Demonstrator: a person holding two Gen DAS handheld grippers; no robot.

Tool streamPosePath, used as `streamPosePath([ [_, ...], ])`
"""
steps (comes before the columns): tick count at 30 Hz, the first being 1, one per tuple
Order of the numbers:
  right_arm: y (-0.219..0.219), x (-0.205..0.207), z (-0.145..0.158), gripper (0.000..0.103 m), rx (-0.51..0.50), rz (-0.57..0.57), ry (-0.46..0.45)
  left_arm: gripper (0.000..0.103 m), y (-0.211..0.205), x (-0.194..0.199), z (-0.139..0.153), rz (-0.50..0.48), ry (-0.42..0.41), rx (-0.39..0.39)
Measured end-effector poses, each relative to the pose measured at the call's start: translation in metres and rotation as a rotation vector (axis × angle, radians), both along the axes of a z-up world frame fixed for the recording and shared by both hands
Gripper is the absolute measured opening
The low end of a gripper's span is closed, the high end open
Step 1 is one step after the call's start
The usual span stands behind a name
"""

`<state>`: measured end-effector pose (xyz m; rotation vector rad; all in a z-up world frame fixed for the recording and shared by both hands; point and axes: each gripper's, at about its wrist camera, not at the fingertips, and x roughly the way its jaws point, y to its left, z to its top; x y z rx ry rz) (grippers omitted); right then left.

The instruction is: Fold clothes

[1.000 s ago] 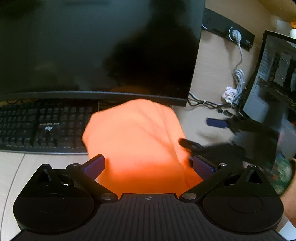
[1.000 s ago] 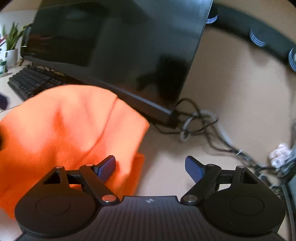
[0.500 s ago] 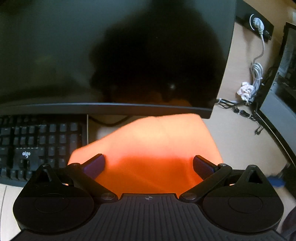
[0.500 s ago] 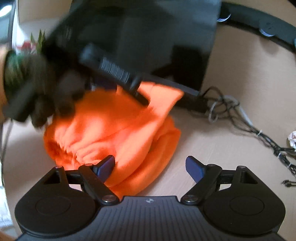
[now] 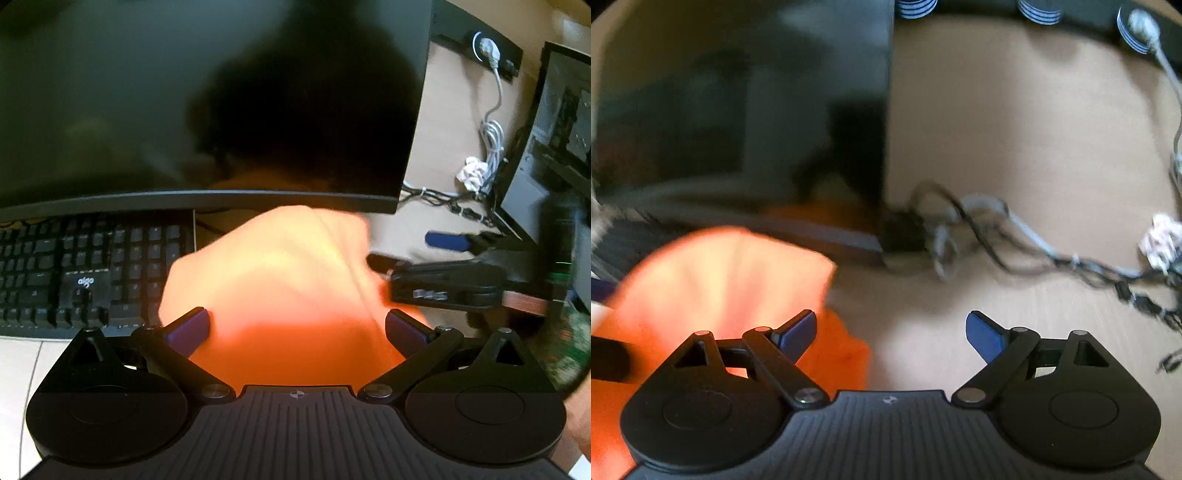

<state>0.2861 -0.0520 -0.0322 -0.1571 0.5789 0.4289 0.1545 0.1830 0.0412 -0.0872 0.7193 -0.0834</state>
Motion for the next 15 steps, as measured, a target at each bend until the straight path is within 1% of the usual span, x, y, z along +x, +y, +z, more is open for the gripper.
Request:
streamPosePath([
  [2,-0.002,0.007,-0.015,0.089,-0.068,-0.024,0.031,0.103,0.002,-0.004,-0.001,0.003,0.000,-0.006],
  [4,-0.014,0.002,-0.017,0.089,-0.082,-0.047,0.026,0.103,0.004,-0.010,-0.002,0.012,0.004,-0.034],
  [7,-0.034,-0.018,-0.003,0.089,-0.034,-0.041,-0.024,0.103,0.004,-0.031,-0.007,0.027,0.013,-0.109],
  [8,-0.038,-0.025,0.001,0.089,-0.014,-0.023,-0.019,0.103,0.003,-0.039,-0.011,0.024,0.019,-0.135],
  [10,-0.041,-0.038,0.007,0.089,0.028,0.022,0.017,0.103,-0.002,-0.052,-0.021,0.034,0.032,-0.156],
  [11,-0.040,-0.045,0.007,0.089,0.048,0.051,0.051,0.103,-0.004,-0.056,-0.026,0.044,0.033,-0.161],
  [13,-0.029,-0.050,-0.001,0.089,0.068,0.108,0.124,0.103,-0.005,-0.062,-0.032,0.071,0.028,-0.175],
  [15,-0.010,-0.046,-0.010,0.089,0.058,0.133,0.133,0.103,-0.004,-0.065,-0.034,0.102,0.011,-0.193],
])
